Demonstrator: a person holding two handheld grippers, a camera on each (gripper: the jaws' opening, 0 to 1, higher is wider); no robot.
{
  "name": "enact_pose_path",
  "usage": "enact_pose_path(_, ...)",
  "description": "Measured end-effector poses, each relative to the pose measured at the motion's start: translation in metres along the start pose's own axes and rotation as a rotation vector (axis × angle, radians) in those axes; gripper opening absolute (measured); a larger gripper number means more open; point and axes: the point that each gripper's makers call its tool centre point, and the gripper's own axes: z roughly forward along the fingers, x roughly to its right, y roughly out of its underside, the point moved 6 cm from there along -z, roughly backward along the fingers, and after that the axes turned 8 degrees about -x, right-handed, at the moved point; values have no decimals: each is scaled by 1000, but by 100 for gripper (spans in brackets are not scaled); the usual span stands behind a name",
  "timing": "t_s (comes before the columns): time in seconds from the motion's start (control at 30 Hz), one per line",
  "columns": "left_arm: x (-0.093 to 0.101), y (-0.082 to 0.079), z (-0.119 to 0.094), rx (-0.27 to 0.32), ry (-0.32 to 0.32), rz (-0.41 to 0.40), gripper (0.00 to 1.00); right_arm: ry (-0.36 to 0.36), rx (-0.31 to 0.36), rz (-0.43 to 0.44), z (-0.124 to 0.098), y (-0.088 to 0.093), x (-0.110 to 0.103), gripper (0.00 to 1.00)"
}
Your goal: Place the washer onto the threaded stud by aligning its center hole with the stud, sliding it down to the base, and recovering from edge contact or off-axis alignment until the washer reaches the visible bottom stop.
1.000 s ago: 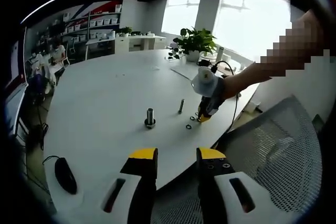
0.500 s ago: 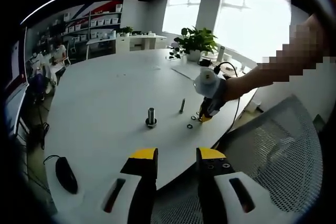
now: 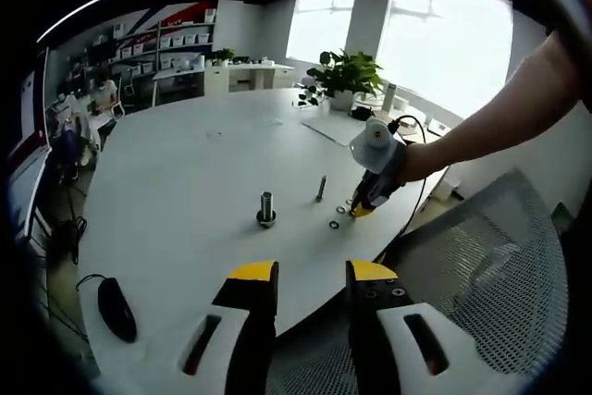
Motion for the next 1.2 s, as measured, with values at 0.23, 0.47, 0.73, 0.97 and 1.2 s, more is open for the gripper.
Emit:
enact_pose_path(0.23,0,0,1,-5,0,6,27,16,-21,48,-2,-1,-3,14)
enact_pose_path(0.47,-1,0,2,0,2,8,27,25,-1,63,-2,1,-3,13)
enact_pose_path(0.73,-1,-1,1,12,4,2,27,32,5,69,-3,0,-4,13)
enact_pose_path(0.97,0,-1,1,12,10,7,27,28,20,129,-4,7,0,13)
enact_pose_path(1.2,0,-1,1,20,9,8,27,29,51,138,-16,8,0,13)
